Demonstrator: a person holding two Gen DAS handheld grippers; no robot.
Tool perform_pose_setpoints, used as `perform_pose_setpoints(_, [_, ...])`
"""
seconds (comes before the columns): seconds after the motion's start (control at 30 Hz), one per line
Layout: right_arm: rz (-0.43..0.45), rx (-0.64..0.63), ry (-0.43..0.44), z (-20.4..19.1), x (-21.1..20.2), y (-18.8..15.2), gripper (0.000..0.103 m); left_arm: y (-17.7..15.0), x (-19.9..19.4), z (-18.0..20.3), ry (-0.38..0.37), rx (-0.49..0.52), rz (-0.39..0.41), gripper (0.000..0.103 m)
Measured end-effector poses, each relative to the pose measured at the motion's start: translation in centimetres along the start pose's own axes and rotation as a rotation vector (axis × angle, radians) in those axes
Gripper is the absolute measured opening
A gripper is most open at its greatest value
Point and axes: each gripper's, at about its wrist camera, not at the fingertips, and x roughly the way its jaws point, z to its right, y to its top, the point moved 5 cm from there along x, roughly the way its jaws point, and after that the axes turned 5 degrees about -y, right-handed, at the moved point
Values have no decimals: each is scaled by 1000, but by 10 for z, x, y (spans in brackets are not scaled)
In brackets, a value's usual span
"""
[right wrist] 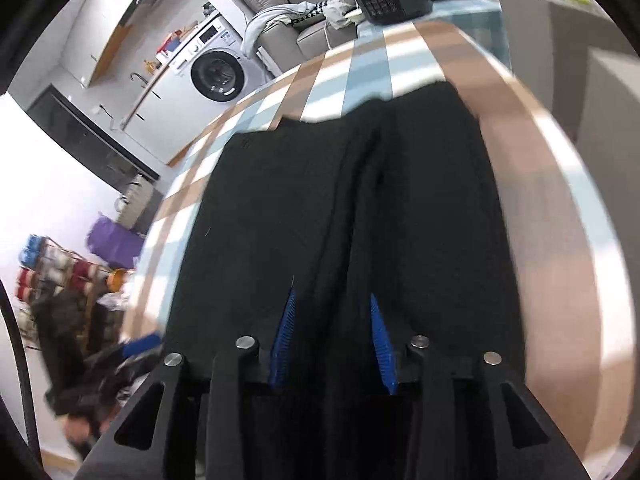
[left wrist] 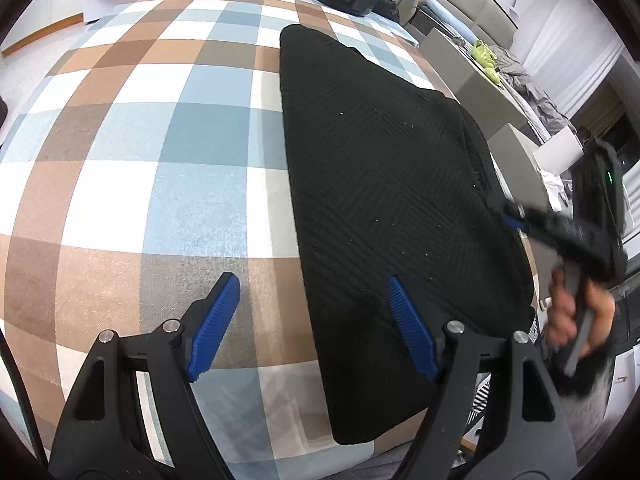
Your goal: Fold small clothes
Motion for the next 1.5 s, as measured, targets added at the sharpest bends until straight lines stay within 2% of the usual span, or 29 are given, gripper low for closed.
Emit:
perform_pose_setpoints(0.1, [28,-6,7,0,-2,-15,37,2,5,4,-5,16,-9,74])
perform_pose_setpoints(0.17, [43,-3,17,-3,1,-12,22,2,5,9,0,26,-14,74])
perform_pose_setpoints(0.2, [60,-15,21,-7,1,-7,7,3,5,10,2,33,-11,74])
perform_pose_setpoints(0.23, [76,-31,6,-12,-2,-2,7,2,3,12,6,39,-5,74])
perform_pose_setpoints(0.33, [121,-84,-37,-17,-9,5,7,-2,-8,14,11,47,22,74])
perform_pose_setpoints(0.37, [92,-87,-101,-10,-4,5,9,-4,-9,12,17,36,21,74])
perform_pose_setpoints(0.43, [35,-49,-160,5,2,5,11,-7,-11,9,23,23,19,74])
perform_pose_setpoints(0.5, [48,-22,-115,11,-2,7,11,-8,-13,5,24,13,21,74])
perform_pose_setpoints(0.63, [93,-27,-53,5,-9,24,36,-6,-13,6,19,17,20,74])
perform_pose_setpoints(0.67, [101,-34,-35,0,-7,32,36,-5,-13,7,19,22,20,74])
perform_pose_setpoints(0.8, [86,-64,-63,-10,9,62,37,-3,-15,10,13,30,32,74])
perform_pose_setpoints(0.93, [37,-38,-147,-1,39,79,37,0,-14,2,21,-1,47,74])
perform_pose_setpoints(1.0, [33,-27,-126,1,45,82,36,3,-10,-2,23,-15,48,74])
perform_pose_setpoints(1.1, [93,-63,-105,-5,41,90,9,5,-4,-3,19,-14,36,74])
perform_pose_setpoints(1.13, [109,-84,-96,-10,37,93,7,6,-2,-2,19,-11,33,74])
perform_pose_setpoints(1.17, [138,-125,-68,-19,29,96,7,7,0,-2,18,-8,31,74])
perform_pose_setpoints(1.23, [167,-194,-72,-32,22,104,7,8,2,-1,15,-7,27,74])
perform_pose_setpoints(1.3, [140,-181,-121,-26,34,114,7,9,5,0,12,-9,26,74])
perform_pose_setpoints(1.37, [75,-168,-198,-14,55,116,7,9,6,2,12,-10,26,74])
perform_pose_setpoints(1.43, [28,-139,-209,-3,67,112,13,7,6,4,12,-7,27,74])
perform_pose_setpoints(1.5, [37,-103,-162,-1,53,101,24,6,4,6,11,-2,28,74])
